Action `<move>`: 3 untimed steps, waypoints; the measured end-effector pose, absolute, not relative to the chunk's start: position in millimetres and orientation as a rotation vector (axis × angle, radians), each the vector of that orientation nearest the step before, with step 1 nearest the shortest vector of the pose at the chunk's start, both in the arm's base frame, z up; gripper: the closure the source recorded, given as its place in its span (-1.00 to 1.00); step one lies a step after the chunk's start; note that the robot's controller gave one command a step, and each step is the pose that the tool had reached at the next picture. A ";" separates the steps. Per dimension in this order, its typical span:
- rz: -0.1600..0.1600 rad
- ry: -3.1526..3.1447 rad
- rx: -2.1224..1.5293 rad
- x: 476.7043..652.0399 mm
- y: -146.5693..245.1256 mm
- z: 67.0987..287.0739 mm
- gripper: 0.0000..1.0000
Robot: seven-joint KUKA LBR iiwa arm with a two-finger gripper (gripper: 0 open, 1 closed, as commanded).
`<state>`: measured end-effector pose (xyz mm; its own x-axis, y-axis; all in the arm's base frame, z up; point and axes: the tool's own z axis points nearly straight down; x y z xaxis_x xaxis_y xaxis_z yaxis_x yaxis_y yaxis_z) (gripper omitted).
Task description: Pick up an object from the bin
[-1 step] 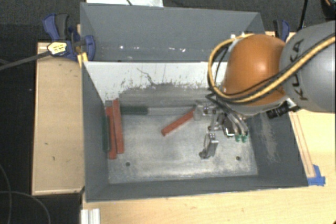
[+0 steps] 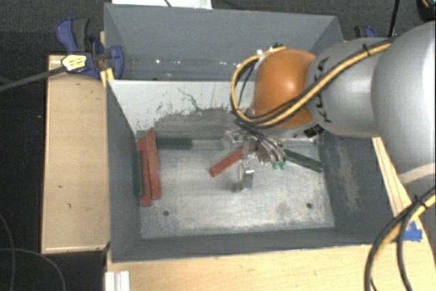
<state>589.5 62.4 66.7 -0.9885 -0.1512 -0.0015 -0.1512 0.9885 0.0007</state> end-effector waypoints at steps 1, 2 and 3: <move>0.000 3.116 -0.327 590.3 57.1 102.3 -1.00; 0.003 3.117 -0.322 589.0 72.5 101.8 -1.00; 0.001 3.134 -0.232 587.9 64.4 69.0 -1.00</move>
Offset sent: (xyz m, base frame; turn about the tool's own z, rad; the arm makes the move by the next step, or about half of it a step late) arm -0.0010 -0.0052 0.0333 -0.0589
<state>587.9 64.4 69.0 -0.9891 -0.1474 0.0005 -0.1474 0.9891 0.0008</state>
